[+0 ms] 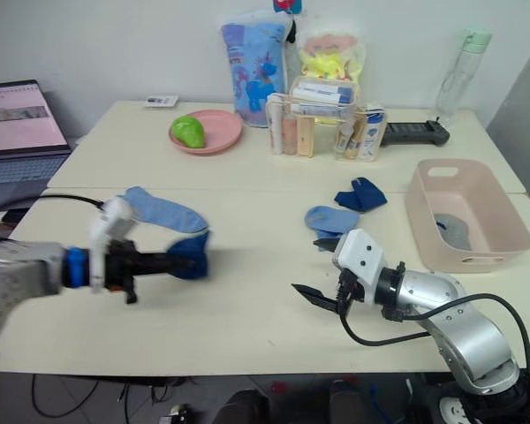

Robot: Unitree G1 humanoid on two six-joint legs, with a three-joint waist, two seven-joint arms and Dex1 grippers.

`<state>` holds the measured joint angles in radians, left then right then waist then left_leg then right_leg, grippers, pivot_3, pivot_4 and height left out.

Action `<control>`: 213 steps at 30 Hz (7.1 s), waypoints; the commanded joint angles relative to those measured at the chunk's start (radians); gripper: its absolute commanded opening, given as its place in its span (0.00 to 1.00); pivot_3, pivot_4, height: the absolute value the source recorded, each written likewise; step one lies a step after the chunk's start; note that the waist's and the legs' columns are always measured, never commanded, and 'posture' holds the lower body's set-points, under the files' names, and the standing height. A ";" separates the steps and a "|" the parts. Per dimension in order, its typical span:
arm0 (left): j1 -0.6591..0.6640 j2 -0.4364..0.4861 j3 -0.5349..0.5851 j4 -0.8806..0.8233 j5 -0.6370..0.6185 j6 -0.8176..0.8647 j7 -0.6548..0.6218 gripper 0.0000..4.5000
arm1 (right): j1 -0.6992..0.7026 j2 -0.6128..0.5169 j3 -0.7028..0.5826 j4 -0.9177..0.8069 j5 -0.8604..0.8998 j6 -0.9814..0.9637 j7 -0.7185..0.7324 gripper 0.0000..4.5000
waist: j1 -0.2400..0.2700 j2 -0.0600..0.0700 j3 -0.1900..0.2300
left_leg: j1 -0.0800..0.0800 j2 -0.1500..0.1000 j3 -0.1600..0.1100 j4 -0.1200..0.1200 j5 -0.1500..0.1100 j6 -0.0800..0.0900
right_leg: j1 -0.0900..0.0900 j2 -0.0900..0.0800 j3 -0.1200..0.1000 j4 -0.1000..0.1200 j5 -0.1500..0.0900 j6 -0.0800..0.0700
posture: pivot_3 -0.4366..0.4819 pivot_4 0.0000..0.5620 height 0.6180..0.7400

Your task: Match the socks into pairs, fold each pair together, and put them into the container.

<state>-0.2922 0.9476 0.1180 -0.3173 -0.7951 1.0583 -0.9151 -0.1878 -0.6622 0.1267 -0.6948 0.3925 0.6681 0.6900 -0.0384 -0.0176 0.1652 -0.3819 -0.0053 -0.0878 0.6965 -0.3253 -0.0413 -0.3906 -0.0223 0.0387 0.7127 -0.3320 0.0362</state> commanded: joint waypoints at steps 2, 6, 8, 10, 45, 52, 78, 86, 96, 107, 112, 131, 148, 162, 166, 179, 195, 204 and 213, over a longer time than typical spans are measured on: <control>-0.053 -0.182 -0.135 -0.079 -0.033 0.052 0.098 0.00 | 0.068 -0.083 -0.090 -0.050 -0.010 0.014 0.005 1.00 | 0.008 0.001 -0.001 | 0.000 -0.001 0.000 0.000 0.000 0.000 | 0.001 -0.001 0.000 -0.001 0.000 0.000 | 0.48 0.27 0.69; -0.129 -0.331 -0.220 -0.015 0.031 0.036 0.182 0.00 | 0.096 -0.116 -0.124 -0.062 -0.004 0.021 0.006 1.00 | 0.010 0.000 -0.001 | 0.000 -0.002 0.000 0.002 0.000 0.000 | 0.002 -0.001 0.000 0.000 0.000 0.000 | 0.48 0.27 0.69; -0.185 -0.430 -0.281 0.041 0.075 0.031 0.243 0.00 | 0.119 -0.126 -0.138 -0.074 -0.003 0.025 0.006 1.00 | 0.011 0.000 -0.001 | 0.001 -0.002 0.000 0.002 0.000 0.000 | 0.002 -0.001 0.000 0.000 0.000 0.000 | 0.48 0.27 0.69; -0.222 -0.489 -0.311 0.074 0.097 0.045 0.271 0.00 | 0.140 -0.132 -0.150 -0.084 0.001 0.029 0.006 1.00 | 0.010 0.000 -0.002 | 0.000 -0.002 0.000 0.002 0.000 0.000 | 0.002 -0.001 0.000 0.000 0.000 0.000 | 0.48 0.27 0.69; -0.184 -0.248 -0.467 0.580 0.852 -1.543 -0.251 0.96 | 0.094 -0.205 0.080 0.255 -0.430 -0.566 0.146 1.00 | 0.012 0.000 -0.002 | 0.002 -0.002 0.003 0.001 0.000 0.000 | 0.002 0.000 0.000 -0.002 0.000 0.000 | 0.48 0.27 0.69; -0.246 -0.316 -0.487 0.705 0.903 -1.646 -0.224 0.51 | 0.039 -0.148 0.140 0.378 -0.516 -0.738 0.141 0.55 | 0.017 0.001 -0.003 | 0.002 -0.004 0.003 0.002 0.000 0.000 | 0.003 0.000 -0.001 -0.001 0.000 0.000 | 0.48 0.27 0.69; -0.206 -0.271 -0.457 0.587 0.750 -1.408 -0.406 0.00 | 0.114 -0.225 0.047 0.401 -0.495 -0.885 0.237 0.65 | 0.008 0.001 -0.003 | 0.003 -0.002 0.004 0.002 0.000 0.000 | 0.002 0.001 -0.001 0.001 0.000 0.000 | 0.48 0.27 0.69; -0.205 -0.275 -0.458 0.580 0.745 -1.392 -0.402 0.00 | 0.046 -0.145 0.115 0.506 -0.657 -0.994 0.136 0.65 | 0.007 0.001 -0.003 | 0.003 -0.002 0.004 0.002 0.000 0.000 | 0.002 0.001 -0.001 0.001 0.000 0.000 | 0.48 0.27 0.69; -0.194 -0.252 -0.457 0.545 0.709 -1.312 -0.453 0.00 | 0.049 -0.079 0.117 0.502 -0.577 -0.967 0.149 0.15 | 0.007 0.001 -0.003 | 0.003 -0.002 0.005 0.002 0.000 0.000 | 0.002 0.001 0.000 0.001 0.000 0.000 | 0.48 0.27 0.69; -0.163 -0.116 -0.418 0.234 0.489 -0.796 -0.601 0.00 | 0.159 -0.101 0.010 0.147 -0.108 -0.341 0.258 0.01 | 0.007 0.002 -0.003 | 0.001 -0.001 0.000 0.002 0.000 0.000 | 0.002 0.001 0.000 0.001 0.000 0.000 | 0.48 0.27 0.69; -0.162 0.015 -0.396 0.008 0.206 -0.294 -0.642 0.00 | 0.206 -0.208 -0.104 -0.051 0.197 0.032 0.247 0.01 | 0.006 0.002 -0.002 | 0.001 -0.001 -0.002 0.002 0.000 0.001 | 0.003 0.000 -0.001 0.000 0.000 0.000 | 0.48 0.27 0.69; -0.376 -0.272 -0.477 0.515 0.343 -0.160 -0.376 0.00 | -0.097 -0.098 0.024 0.164 0.180 0.375 -0.089 0.01 | 0.007 0.001 -0.003 | -0.001 -0.002 -0.002 0.002 0.000 0.000 | 0.001 0.000 -0.001 0.000 0.000 0.000 | 0.48 0.27 0.69; -0.298 -0.292 -0.210 0.380 0.293 -0.209 -0.208 0.71 | 0.057 -0.150 -0.102 0.093 0.095 0.169 -0.034 0.91 | 0.005 0.001 -0.003 | -0.001 -0.002 -0.002 0.002 0.000 0.000 | 0.001 0.000 0.000 0.000 0.000 0.000 | 0.48 0.27 0.69; -0.076 -0.377 -0.185 0.266 0.378 -0.267 0.062 0.99 | 0.277 0.168 -0.086 0.000 0.000 0.207 -0.382 1.00 | 0.013 0.002 -0.004 | 0.000 -0.003 -0.003 0.002 0.001 0.000 | 0.002 -0.002 -0.001 0.000 0.000 0.000 | 0.48 0.27 0.69; -0.054 -0.355 -0.217 0.271 0.411 -0.323 0.044 0.99 | 0.334 0.141 -0.060 -0.016 -0.011 0.223 -0.362 1.00 | 0.011 0.002 -0.006 | 0.002 -0.003 -0.002 0.001 0.000 0.000 | 0.002 -0.001 0.000 0.000 0.000 0.000 | 0.48 0.27 0.69; -0.004 -0.367 -0.314 0.261 0.490 -0.437 0.008 0.47 | 0.301 0.141 -0.028 -0.022 -0.024 0.191 -0.332 0.41 | 0.009 0.003 -0.008 | 0.002 -0.003 -0.002 0.001 0.000 0.000 | 0.003 -0.001 0.000 0.000 0.000 0.001 | 0.48 0.27 0.69; 0.048 -0.339 -0.223 0.132 0.392 -0.386 -0.034 0.00 | 0.286 0.099 -0.075 -0.028 0.019 0.170 -0.238 0.00 | 0.009 0.003 -0.008 | 0.002 -0.002 -0.002 0.001 0.000 0.000 | 0.003 -0.001 0.000 0.000 0.000 0.001 | 0.48 0.27 0.69; 0.118 -0.203 -0.170 0.011 0.264 -0.245 -0.104 0.00 | 0.252 0.052 -0.103 -0.116 0.152 0.287 -0.183 0.00 | 0.007 0.003 -0.007 | 0.002 -0.002 -0.002 0.000 0.000 0.001 | 0.003 0.000 0.000 0.000 0.000 0.001 | 0.48 0.27 0.69; 0.252 -0.203 -0.158 -0.059 0.273 -0.226 -0.010 0.00 | 0.203 0.005 -0.027 -0.094 0.150 0.376 -0.196 0.00 | 0.007 0.004 -0.007 | 0.002 -0.002 -0.002 0.000 0.000 0.001 | 0.003 0.000 0.000 -0.001 0.000 0.001 | 0.48 0.27 0.69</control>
<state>-0.0538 0.7562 -0.0505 -0.3549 -0.5316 0.8543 -0.9531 0.0280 -0.6499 0.0861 -0.7783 0.5371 1.0336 0.4982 -0.0318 -0.0141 0.1581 -0.3798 -0.0070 -0.0901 0.6966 -0.3254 -0.0407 -0.3879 -0.0226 0.0390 0.7117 -0.3323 0.0368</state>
